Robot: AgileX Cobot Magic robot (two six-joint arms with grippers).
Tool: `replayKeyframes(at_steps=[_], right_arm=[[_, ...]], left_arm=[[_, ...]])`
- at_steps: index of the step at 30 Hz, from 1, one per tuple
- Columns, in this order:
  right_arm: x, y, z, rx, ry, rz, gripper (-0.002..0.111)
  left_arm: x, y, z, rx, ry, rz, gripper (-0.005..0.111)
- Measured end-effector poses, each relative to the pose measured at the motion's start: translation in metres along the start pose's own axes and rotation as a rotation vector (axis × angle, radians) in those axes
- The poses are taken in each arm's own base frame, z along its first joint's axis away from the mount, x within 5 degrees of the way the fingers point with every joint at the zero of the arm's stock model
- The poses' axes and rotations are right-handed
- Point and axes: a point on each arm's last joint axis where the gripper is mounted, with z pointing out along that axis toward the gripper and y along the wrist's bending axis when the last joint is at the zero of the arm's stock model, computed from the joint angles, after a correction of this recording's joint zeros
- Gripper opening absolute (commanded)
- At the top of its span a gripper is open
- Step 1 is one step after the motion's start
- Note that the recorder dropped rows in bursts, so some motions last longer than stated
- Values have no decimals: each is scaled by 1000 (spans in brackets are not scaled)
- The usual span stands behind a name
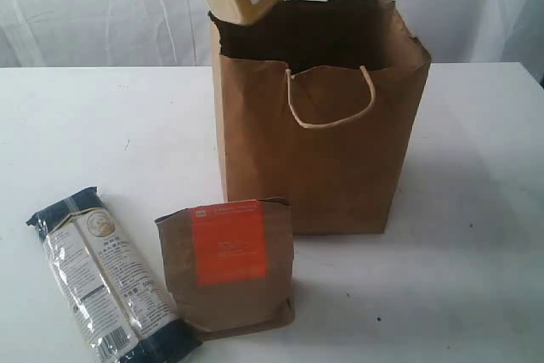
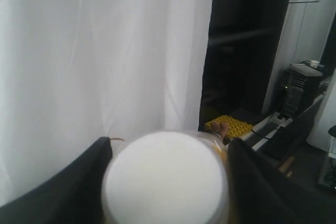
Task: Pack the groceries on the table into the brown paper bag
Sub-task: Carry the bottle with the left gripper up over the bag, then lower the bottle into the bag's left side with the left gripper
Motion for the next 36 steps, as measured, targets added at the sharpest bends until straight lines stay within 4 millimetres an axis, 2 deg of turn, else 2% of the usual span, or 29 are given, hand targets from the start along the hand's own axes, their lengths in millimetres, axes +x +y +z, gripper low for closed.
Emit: replayKeyframes(at_steps=[7, 12, 16, 20, 24, 36], right_arm=[[0, 0, 0, 0, 0, 0, 0], [0, 0, 0, 0, 1, 0, 0], [0, 0, 0, 0, 1, 0, 0], [0, 0, 0, 0, 1, 0, 0], [0, 0, 0, 0, 1, 0, 0], [0, 0, 0, 0, 1, 0, 0]], left_arm=[[11, -16, 30, 7, 19, 23, 0], [43, -24, 57, 7, 98, 68, 0], [64, -17, 71, -51, 146, 125, 0], [75, -14, 78, -63, 175, 165, 0], [101, -12, 75, -66, 252, 215, 0], [109, -5, 58, -148, 290, 270, 0]])
